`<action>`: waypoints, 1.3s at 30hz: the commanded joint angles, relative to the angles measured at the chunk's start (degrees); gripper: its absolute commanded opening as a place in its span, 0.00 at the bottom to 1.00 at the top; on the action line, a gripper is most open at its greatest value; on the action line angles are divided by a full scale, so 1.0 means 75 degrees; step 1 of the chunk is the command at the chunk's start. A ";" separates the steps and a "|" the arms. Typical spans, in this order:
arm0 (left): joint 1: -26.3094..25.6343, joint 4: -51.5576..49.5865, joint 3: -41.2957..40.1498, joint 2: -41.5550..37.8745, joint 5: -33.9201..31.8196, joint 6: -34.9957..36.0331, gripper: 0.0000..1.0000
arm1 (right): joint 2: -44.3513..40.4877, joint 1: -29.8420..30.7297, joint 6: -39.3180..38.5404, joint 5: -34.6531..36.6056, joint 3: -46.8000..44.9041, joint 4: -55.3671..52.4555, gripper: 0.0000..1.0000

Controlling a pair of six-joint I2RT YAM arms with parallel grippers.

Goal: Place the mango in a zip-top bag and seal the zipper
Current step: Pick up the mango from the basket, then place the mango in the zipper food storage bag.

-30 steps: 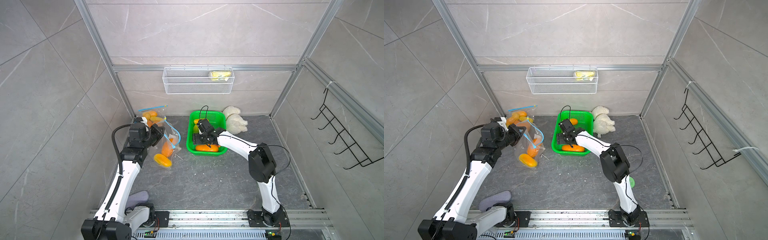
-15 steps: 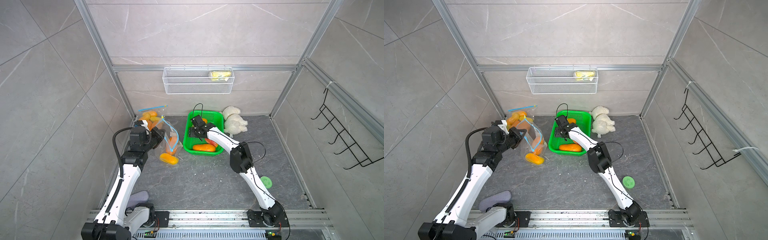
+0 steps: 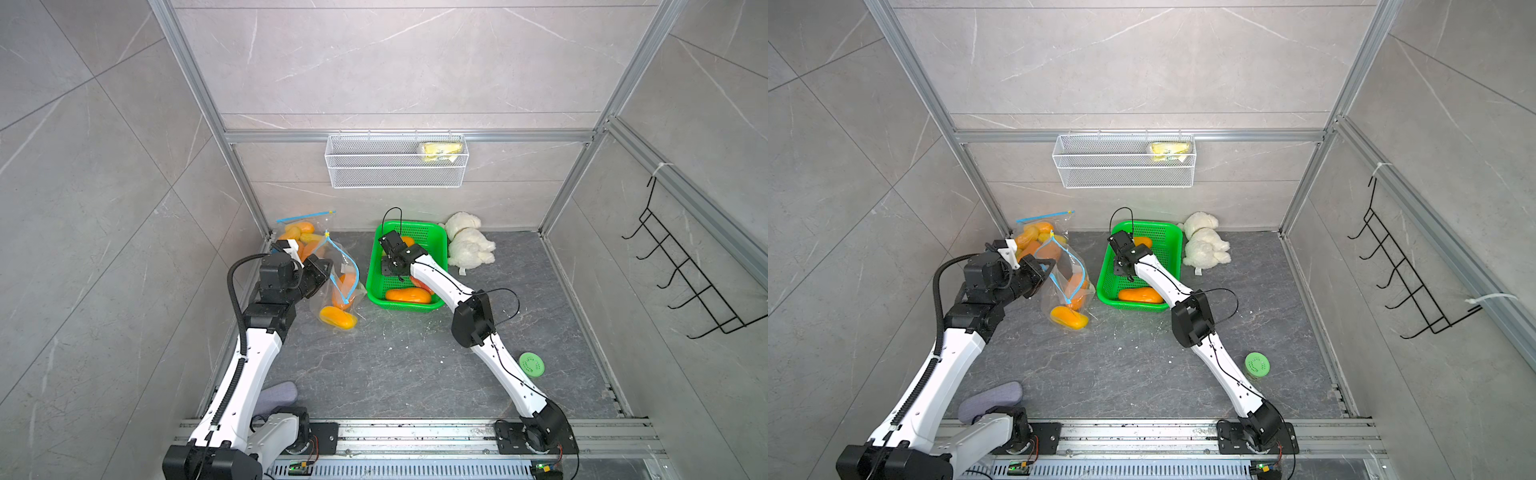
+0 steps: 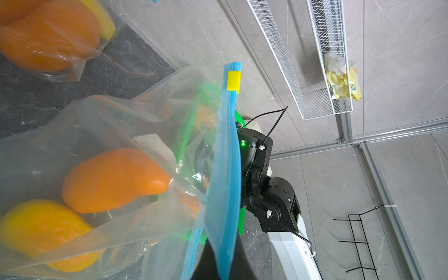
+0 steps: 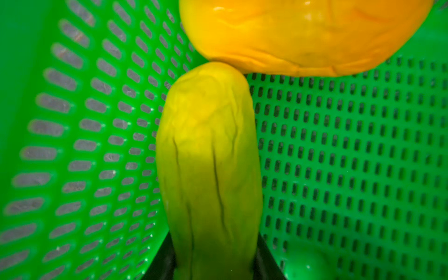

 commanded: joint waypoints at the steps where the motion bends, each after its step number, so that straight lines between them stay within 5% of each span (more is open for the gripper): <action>1: 0.0021 0.0130 0.0183 0.0063 0.0314 0.0223 0.00 | -0.1750 0.0233 -0.0565 -0.0220 -0.0975 0.0258 0.19; 8: 0.0021 -0.0041 0.0186 0.0134 0.0224 0.0370 0.00 | -0.6024 0.0586 -0.0656 -0.2121 -0.7042 0.5657 0.10; 14: 0.0033 -0.0086 0.0422 0.0296 0.0308 0.0367 0.00 | -0.7054 0.1211 -0.1162 -0.3907 -0.8738 0.7970 0.09; 25: 0.0044 -0.0232 0.0510 0.0077 0.0333 0.0468 0.00 | -0.6220 0.1502 -0.0779 -0.4016 -0.8280 0.7504 0.09; 39: 0.0044 -0.0439 0.0654 0.0079 0.0249 0.0684 0.00 | -0.5371 0.1873 -0.0991 -0.3247 -0.6544 0.4118 0.14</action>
